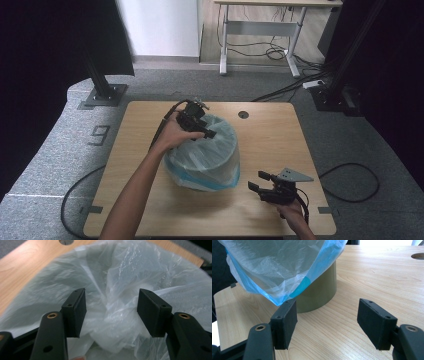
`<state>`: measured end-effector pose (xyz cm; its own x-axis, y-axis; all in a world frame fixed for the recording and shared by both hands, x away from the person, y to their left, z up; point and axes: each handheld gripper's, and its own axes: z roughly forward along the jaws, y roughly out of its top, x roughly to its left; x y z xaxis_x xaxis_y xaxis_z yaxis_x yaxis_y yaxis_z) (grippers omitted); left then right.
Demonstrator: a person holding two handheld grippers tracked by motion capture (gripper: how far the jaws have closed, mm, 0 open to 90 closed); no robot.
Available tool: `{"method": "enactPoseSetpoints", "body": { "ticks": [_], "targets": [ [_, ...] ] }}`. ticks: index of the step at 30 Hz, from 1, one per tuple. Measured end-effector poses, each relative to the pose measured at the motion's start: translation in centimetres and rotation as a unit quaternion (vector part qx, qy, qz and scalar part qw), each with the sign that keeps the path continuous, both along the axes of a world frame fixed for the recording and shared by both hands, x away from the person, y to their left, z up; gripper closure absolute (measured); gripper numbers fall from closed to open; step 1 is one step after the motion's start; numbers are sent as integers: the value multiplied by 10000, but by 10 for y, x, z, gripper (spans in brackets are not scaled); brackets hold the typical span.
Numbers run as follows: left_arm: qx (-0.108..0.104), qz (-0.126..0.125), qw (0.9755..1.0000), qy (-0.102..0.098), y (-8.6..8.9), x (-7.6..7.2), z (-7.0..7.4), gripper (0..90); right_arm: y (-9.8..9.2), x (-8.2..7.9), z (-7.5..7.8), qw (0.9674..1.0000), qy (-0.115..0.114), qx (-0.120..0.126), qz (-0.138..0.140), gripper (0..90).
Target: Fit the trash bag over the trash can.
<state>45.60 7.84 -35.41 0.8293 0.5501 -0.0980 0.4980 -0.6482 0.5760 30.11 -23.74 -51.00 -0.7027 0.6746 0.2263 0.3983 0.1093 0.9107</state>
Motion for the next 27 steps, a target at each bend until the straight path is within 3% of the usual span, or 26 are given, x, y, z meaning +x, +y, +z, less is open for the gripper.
{"method": "enactPoseSetpoints", "body": {
  "ticks": [10, 14, 16, 21, 27],
  "targets": [
    [400, -149, 9984, 357, -18, 7, -15, 392, -2, 0, 1, 10000, 40, -23, 21, 320],
    [543, -180, 9976, 386, -20, 8, -19, 374, -2, 1, 0, 10000, 55, -48, 35, 321],
    [499, -186, 9981, 307, -18, 6, -17, 365, -2, 1, 0, 9999, 71, -65, 39, 321],
    [25, -119, 9999, -18, -1, -6, 6, 355, -3, 0, 0, 10000, 72, -52, 27, 321],
    [-205, -71, 9997, -105, 26, -23, 23, 335, -1, 1, -2, 9999, 103, -88, 13, 321]
  ]
}}
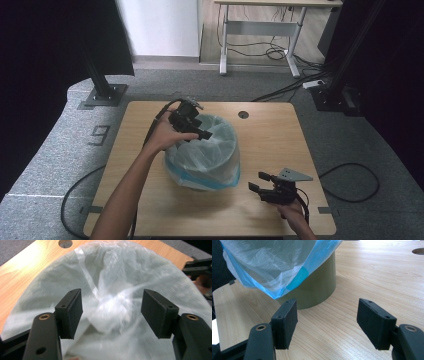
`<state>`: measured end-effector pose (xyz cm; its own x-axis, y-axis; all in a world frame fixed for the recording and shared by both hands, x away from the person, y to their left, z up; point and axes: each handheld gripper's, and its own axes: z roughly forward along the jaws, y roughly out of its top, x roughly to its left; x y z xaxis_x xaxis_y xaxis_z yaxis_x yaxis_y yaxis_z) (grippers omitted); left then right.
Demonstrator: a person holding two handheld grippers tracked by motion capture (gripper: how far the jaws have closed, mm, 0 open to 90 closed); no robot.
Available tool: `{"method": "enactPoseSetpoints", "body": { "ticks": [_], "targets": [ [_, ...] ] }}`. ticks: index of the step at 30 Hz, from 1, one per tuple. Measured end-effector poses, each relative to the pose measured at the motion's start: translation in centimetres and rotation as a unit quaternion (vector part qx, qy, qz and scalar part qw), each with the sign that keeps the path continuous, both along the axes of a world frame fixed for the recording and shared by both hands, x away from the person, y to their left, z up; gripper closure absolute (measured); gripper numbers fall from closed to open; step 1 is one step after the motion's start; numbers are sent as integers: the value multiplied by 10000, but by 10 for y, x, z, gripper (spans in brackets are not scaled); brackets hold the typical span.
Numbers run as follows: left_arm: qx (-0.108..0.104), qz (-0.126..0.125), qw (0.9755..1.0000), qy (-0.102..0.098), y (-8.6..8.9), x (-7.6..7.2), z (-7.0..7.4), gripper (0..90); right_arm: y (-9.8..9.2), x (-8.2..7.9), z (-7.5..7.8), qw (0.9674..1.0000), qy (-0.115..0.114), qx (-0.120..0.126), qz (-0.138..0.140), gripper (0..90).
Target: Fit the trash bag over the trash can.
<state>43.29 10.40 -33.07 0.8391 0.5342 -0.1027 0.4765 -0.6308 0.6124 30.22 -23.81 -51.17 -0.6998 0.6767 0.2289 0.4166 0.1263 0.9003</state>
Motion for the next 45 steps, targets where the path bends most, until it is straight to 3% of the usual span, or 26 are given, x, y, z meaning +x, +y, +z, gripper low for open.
{"method": "enactPoseSetpoints", "body": {
  "ticks": [5, 9, 11, 15, 20, 25, 30, 32, 36, 40, 45],
  "targets": [
    [-40, -13, 10000, -6, 16, -15, 3, 325, 3, 0, -1, 10000, 12, -36, 28, 321],
    [-53, -97, 9999, 49, 15, -21, 0, 325, 6, 0, -2, 10000, 43, -67, 53, 321],
    [40, -174, 9998, 90, 9, -23, -4, 323, 7, 0, -3, 9999, 52, -72, 56, 321],
    [432, -294, 9984, 196, -5, -22, -15, 324, 8, 0, -4, 9999, 70, -105, 81, 321],
    [928, -438, 9936, 477, -15, -18, -31, 326, 5, 0, -3, 9999, 71, -90, 54, 322],
    [1137, -437, 9907, 610, -19, -16, -39, 331, 4, 0, -3, 9999, 79, -104, 64, 322],
    [990, -399, 9932, 463, -16, -17, -35, 333, 4, 0, -4, 9999, 92, -113, 76, 322],
    [755, -327, 9960, 355, -10, -19, -29, 334, 5, 0, -5, 9999, 99, -115, 78, 322],
    [381, -242, 9987, 221, 6, -22, -15, 345, 5, 0, -5, 9998, 103, -118, 79, 322],
    [199, -194, 9995, 167, 21, -27, -5, 351, 4, 0, -5, 9999, 108, -112, 71, 323],
    [157, -161, 9996, 148, 35, -34, -3, 364, 5, 1, -5, 9998, 113, -136, 86, 323]
  ]
}}
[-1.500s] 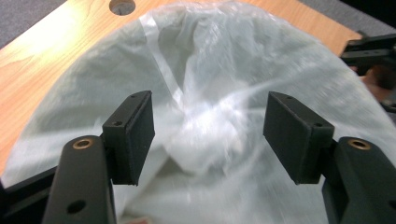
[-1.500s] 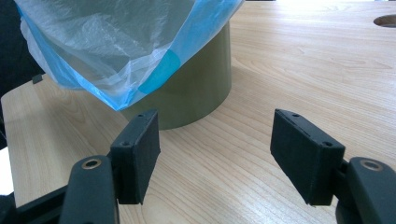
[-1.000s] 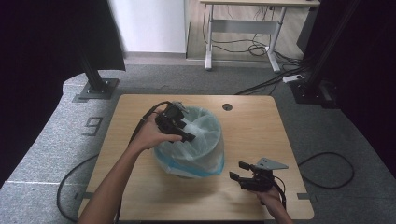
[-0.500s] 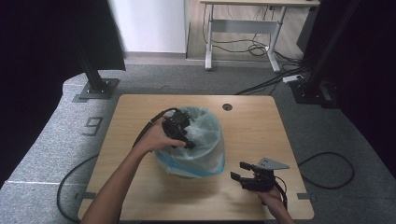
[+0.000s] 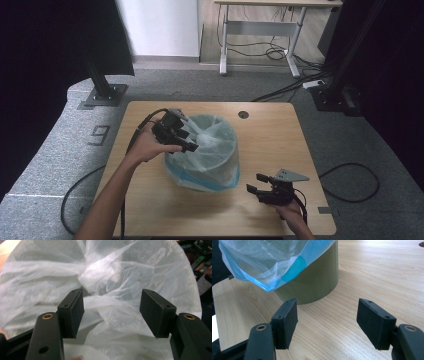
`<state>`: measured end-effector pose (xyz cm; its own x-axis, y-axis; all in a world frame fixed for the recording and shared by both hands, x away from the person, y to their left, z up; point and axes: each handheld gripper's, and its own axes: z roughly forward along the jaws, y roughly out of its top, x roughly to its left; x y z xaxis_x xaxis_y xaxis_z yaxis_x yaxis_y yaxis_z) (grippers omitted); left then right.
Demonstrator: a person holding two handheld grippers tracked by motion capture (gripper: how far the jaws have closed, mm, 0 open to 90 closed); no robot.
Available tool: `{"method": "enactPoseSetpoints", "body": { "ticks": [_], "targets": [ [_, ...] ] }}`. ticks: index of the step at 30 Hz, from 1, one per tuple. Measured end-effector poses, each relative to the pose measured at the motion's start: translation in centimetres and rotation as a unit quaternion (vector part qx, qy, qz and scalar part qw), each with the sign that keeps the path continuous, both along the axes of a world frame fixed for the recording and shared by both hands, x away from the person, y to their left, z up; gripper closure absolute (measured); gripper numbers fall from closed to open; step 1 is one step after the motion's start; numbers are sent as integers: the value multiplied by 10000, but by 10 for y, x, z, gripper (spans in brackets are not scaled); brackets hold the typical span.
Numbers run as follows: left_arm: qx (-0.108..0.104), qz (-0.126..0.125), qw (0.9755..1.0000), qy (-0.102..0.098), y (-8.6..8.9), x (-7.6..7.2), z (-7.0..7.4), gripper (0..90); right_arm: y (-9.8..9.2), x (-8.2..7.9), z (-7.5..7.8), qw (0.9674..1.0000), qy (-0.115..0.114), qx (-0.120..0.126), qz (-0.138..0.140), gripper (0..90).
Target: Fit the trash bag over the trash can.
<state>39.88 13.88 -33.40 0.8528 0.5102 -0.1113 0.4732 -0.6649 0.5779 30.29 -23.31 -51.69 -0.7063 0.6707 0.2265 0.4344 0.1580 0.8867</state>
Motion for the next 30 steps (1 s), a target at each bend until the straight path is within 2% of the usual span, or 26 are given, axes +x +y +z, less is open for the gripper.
{"method": "enactPoseSetpoints", "body": {
  "ticks": [3, 11, 19, 22, 26, 30],
  "targets": [
    [1, -37, 10000, 57, 2, -1, -4, 387, 1, 0, 0, 10000, 15, -1, 4, 323],
    [531, -4, 9985, 122, -18, 8, -18, 420, 1, 0, -1, 10000, 26, -5, 6, 323],
    [758, 67, 9969, 212, -26, 12, -24, 420, -2, 0, 0, 10000, 10, -5, -8, 324],
    [633, 72, 9979, 140, -23, 9, -22, 408, -3, 0, 0, 10000, 0, -1, -15, 324],
    [128, 70, 9999, -65, -11, 1, -11, 379, -4, -1, 1, 10000, -10, 11, -42, 324],
    [-310, 156, 9989, -327, 5, -10, -1, 362, -5, -1, 1, 10000, -17, 15, -64, 324]
  ]
}}
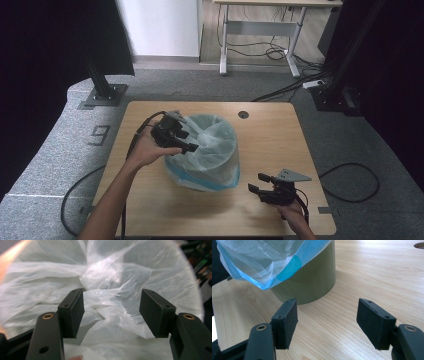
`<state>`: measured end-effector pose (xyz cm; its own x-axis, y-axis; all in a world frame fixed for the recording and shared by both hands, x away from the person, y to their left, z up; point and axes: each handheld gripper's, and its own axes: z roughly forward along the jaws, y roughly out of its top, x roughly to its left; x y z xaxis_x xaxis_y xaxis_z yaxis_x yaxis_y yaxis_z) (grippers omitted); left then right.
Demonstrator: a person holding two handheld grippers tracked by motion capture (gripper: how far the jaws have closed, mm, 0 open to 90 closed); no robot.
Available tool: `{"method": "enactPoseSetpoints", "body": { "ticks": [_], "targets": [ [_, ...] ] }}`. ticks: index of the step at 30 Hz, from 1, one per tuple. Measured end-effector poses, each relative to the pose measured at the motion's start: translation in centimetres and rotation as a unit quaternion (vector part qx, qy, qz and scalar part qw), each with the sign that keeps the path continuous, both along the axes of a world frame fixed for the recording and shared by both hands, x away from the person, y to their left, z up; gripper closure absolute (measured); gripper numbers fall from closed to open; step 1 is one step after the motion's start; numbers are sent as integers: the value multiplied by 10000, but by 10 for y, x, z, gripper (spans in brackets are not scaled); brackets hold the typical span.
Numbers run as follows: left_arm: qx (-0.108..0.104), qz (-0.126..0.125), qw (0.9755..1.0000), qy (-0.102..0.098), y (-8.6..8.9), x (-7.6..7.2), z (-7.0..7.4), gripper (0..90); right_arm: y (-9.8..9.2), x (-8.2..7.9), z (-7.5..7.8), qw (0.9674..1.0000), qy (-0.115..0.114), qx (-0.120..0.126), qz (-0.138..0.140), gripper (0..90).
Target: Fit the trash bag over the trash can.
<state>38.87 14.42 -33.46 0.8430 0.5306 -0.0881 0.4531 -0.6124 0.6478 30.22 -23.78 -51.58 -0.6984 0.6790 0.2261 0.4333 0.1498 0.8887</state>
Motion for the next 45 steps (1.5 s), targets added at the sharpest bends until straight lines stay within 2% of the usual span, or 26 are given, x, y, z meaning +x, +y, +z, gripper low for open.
{"method": "enactPoseSetpoints", "body": {
  "ticks": [3, 7, 11, 15, 22, 27, 34, 39, 45],
  "targets": [
    [-263, 89, 9995, -167, 13, -9, 5, 360, 0, 0, 0, 10000, -9, 4, -7, 324],
    [-423, 221, 9979, -432, 28, -23, 7, 359, 1, 0, 0, 10000, -1, -27, 6, 323],
    [-628, 303, 9963, -502, 42, -36, 5, 353, 2, 0, -1, 10000, 14, -48, 1, 324],
    [-717, 401, 9950, -573, 55, -46, -1, 352, 2, 0, -2, 10000, 20, -49, 2, 323],
    [-712, 617, 9931, -700, 75, -60, -13, 351, 3, 1, -3, 10000, 39, -63, -6, 323],
    [-772, 705, 9920, -703, 83, -68, -22, 350, 4, 2, -5, 9999, 70, -92, 7, 323],
    [-647, 857, 9909, -810, 97, -83, -38, 346, 3, 2, -6, 9999, 95, -130, 5, 323],
    [-562, 959, 9911, -738, 103, -88, -53, 342, 4, 2, -7, 9999, 93, -130, -22, 323],
    [-584, 1029, 9910, -633, 109, -90, -67, 342, 5, 2, -7, 9998, 96, -143, -27, 323]
  ]
}}
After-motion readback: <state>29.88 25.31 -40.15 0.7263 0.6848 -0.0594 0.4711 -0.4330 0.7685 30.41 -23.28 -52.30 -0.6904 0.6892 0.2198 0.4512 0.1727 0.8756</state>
